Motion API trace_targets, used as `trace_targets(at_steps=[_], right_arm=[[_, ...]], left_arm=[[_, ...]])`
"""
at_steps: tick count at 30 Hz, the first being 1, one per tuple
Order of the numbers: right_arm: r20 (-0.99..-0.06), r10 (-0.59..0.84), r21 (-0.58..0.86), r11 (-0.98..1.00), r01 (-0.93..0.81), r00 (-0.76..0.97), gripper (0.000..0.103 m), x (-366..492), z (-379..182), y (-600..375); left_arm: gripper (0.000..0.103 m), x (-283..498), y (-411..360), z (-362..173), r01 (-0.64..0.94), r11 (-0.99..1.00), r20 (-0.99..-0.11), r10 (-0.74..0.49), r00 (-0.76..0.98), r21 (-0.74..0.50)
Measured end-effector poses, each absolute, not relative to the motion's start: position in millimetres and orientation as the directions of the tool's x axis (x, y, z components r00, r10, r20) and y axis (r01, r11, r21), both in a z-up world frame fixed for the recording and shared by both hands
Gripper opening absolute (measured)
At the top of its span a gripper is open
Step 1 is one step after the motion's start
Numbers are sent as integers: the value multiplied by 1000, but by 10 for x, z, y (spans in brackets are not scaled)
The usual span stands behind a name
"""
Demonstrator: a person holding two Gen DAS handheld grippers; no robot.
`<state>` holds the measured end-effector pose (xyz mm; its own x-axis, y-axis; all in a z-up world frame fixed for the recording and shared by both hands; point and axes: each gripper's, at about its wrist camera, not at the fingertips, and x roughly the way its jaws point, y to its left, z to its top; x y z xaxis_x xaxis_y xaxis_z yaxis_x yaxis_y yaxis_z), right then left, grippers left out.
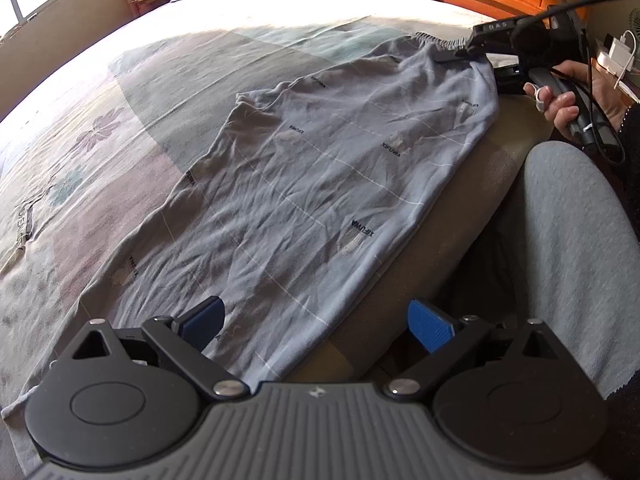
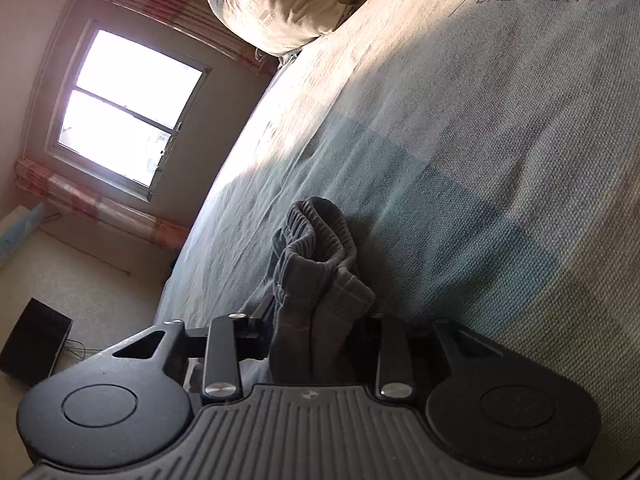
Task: Fold clothes
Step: 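Close the right gripper on the grey elastic waistband, then lift the waistband with the right gripper and fold it toward the cuff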
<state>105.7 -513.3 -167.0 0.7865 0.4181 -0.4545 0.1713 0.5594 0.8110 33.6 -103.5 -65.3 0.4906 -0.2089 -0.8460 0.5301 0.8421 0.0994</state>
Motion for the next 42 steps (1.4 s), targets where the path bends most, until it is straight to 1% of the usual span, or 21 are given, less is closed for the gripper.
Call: trace_targets(at_steps=[3,10,19,28,34,36,42], right_arm=[[-432,452,839,518,164,781,8,1038,-1727,-5207],[-455,432,815,554,169,778,8,1036,-1690,-5139],[-458,381,804,563,192,803,8,981,-1688,-5079],[-447,396,815,550,183,802,8,972,-1713,-5094],[-467,386,800,568,194,796,8,984,-1661,-5070],[-479,377,790,578,203,792,11,980,-1624,-5048],[-528,316,706,679,201,788,11,982,-1306,-4832]], left_arm=[[98,331,-1035,-647,532,841,-846,-211,490,98],[98,332,-1055,-638,536,839,-845,-215,490,97],[98,321,-1054,-626,533,841,-843,-219,491,92],[98,323,-1035,-648,531,842,-844,-215,491,94],[98,313,-953,-597,535,836,-841,-196,504,125],[98,310,-924,-578,536,833,-840,-190,508,136],[98,279,-716,-522,527,831,-835,-153,528,180]])
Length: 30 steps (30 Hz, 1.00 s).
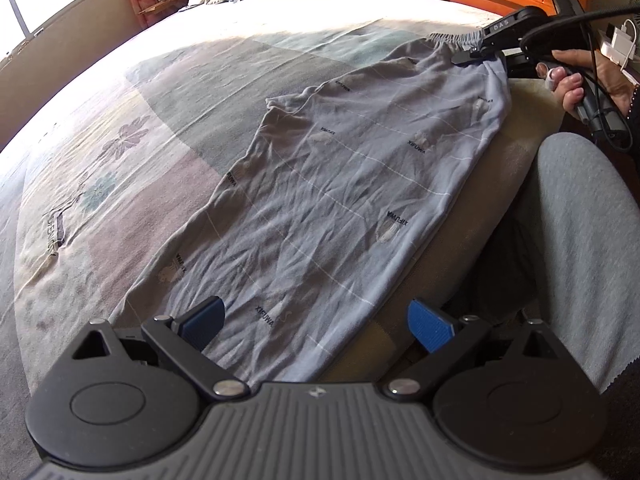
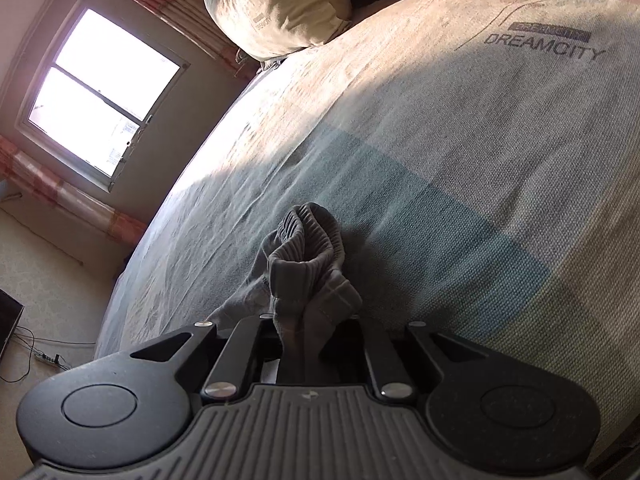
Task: Fold clothes
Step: 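Lift the waistband with the right gripper and fold it toward the cuff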
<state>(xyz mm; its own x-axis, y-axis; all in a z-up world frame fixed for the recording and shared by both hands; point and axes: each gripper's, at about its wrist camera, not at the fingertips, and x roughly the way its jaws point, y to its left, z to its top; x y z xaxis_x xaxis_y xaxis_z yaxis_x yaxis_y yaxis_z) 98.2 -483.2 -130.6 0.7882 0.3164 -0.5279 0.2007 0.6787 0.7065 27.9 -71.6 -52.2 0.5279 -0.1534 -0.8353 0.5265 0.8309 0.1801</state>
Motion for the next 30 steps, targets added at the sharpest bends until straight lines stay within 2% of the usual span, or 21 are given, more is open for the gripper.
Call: trace_targets(at_steps=[11,30], right_arm=[[-568,235,502,858,106,788,11,1004,-614,-4062],[-551,348,371,916,-151,759,12,863,-7,-2452]], left_arm=[[98,176,-151,-440,484,837,-818,-82,570,254],[98,-297,787,-407,427,864,-777,-68,626,268]])
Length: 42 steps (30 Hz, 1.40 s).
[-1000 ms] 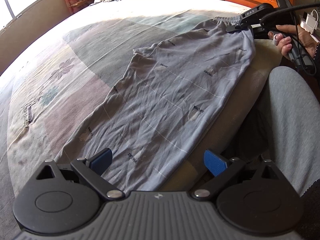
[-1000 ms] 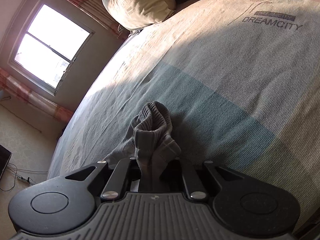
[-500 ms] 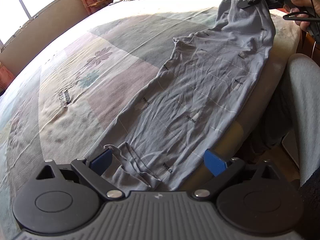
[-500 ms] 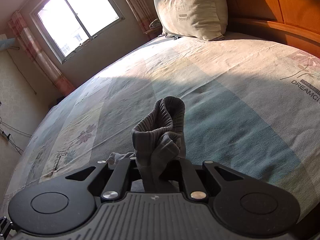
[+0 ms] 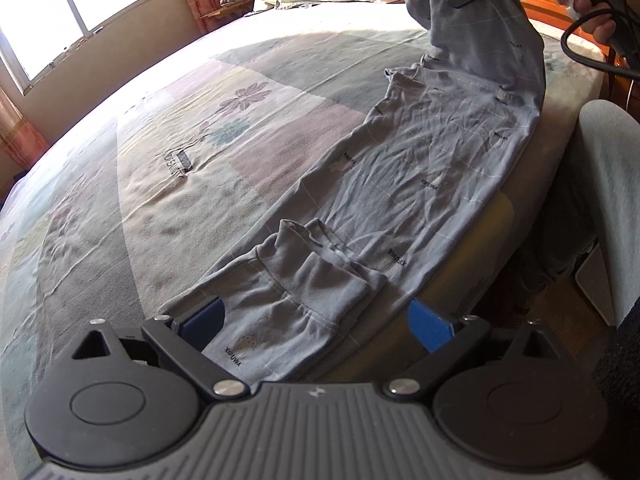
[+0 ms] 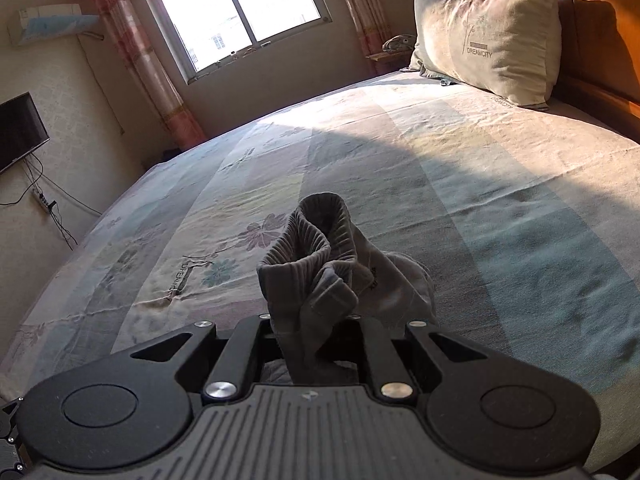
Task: Fold clothes
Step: 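Lift the waistband with the right gripper and fold it toward the cuff, then carry the waistband with the right gripper over the folded leg and lower it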
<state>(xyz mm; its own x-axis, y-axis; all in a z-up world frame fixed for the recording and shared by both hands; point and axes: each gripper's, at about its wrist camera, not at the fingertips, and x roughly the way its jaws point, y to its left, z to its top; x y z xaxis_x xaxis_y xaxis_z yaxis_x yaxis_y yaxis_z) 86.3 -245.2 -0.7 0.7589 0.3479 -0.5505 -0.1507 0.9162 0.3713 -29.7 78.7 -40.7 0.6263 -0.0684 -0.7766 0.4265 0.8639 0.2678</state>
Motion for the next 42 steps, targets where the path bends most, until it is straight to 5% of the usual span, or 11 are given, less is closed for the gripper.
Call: trace_targets(at_steps=[20,28,42], right_arm=[[-598,503,277,860,-429,624,12,680,34,-824],[-622,483,119,836,-536,616,12,461,-18,-170],[-673,475,80,809,-582,567,13,464,-256,343]], left_arm=[[98,-573,1363,-433,338,897,-762,-2,647,285],[98,-669,1567,-489,257,937,-768,18,640,237],[98,-798,1665,-526,184,964,-780,37,624,193]])
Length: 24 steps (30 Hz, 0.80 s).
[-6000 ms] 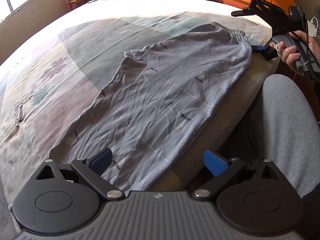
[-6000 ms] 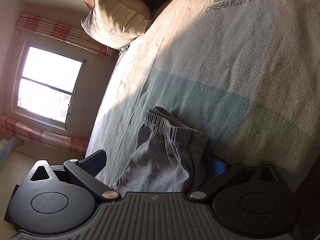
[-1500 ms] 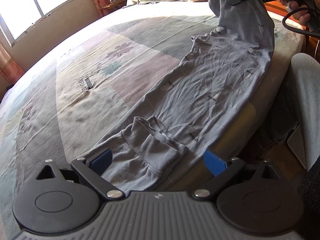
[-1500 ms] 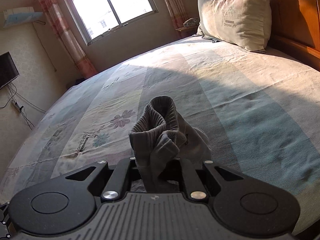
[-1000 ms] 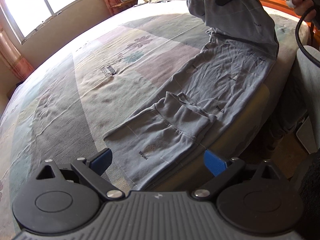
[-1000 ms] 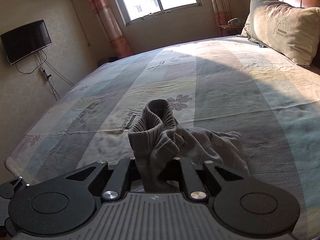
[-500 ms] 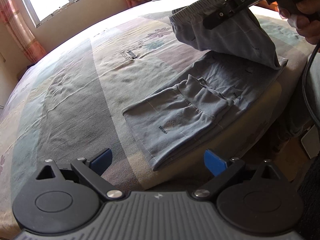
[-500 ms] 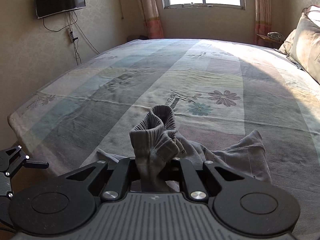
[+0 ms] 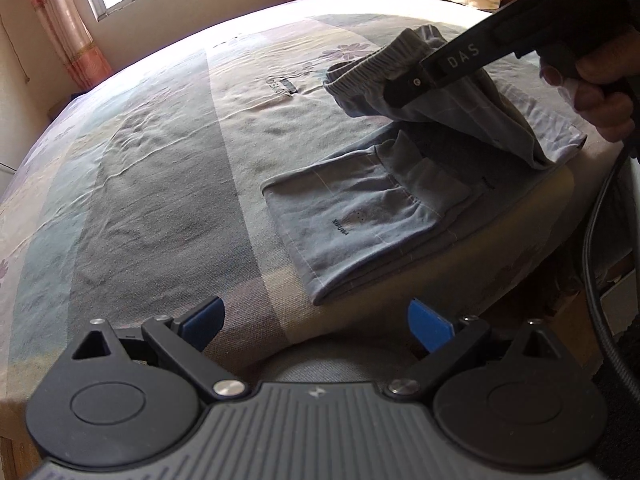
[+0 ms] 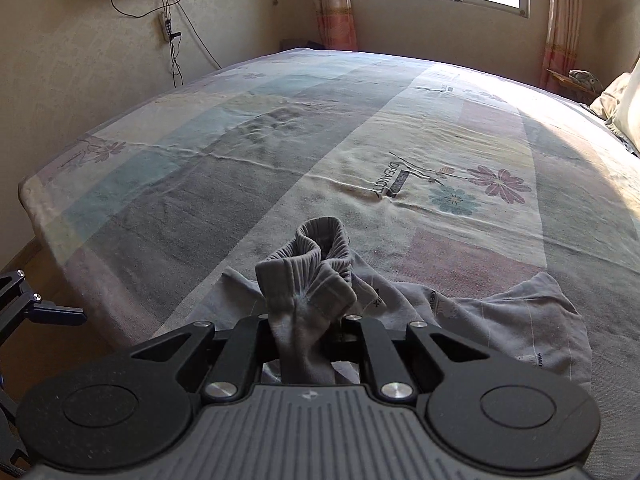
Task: Fold clothes
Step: 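Carry the waistband with the right gripper over the folded leg and lower it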
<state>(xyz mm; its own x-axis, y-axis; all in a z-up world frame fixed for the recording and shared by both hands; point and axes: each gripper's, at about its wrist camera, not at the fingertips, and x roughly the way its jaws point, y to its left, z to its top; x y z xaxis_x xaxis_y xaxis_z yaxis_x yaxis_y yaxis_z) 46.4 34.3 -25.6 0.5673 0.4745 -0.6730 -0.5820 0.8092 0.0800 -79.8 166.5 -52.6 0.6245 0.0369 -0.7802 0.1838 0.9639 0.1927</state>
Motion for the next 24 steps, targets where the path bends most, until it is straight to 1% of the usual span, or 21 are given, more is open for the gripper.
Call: trace_targets(at_steps=[6,11,19,21,24], right_arm=[[-664,488,39,779,-626,566,13,394,-230,479],[-673,472,-34,750,-661,570,14,337,-306,667],[-685,475,-70,712,-699,552,14,317,-334,935],[-692,480,-75,694,-716,539,20,337,-393,1007],[-708,492,-74,662,-746,506,22,359,-551,1107]], left_arm=[[98,-847,1715,-522,135,979,-776,33,630,151],[98,-884,1774,-552,92,988,-780,41,625,126],[98,-978,1914,-567,35,994,-784,58,618,101],[98,-997,1943,-584,21,995,-786,61,615,94],[98,-1031,1978,-613,9,997,-791,54,610,75]])
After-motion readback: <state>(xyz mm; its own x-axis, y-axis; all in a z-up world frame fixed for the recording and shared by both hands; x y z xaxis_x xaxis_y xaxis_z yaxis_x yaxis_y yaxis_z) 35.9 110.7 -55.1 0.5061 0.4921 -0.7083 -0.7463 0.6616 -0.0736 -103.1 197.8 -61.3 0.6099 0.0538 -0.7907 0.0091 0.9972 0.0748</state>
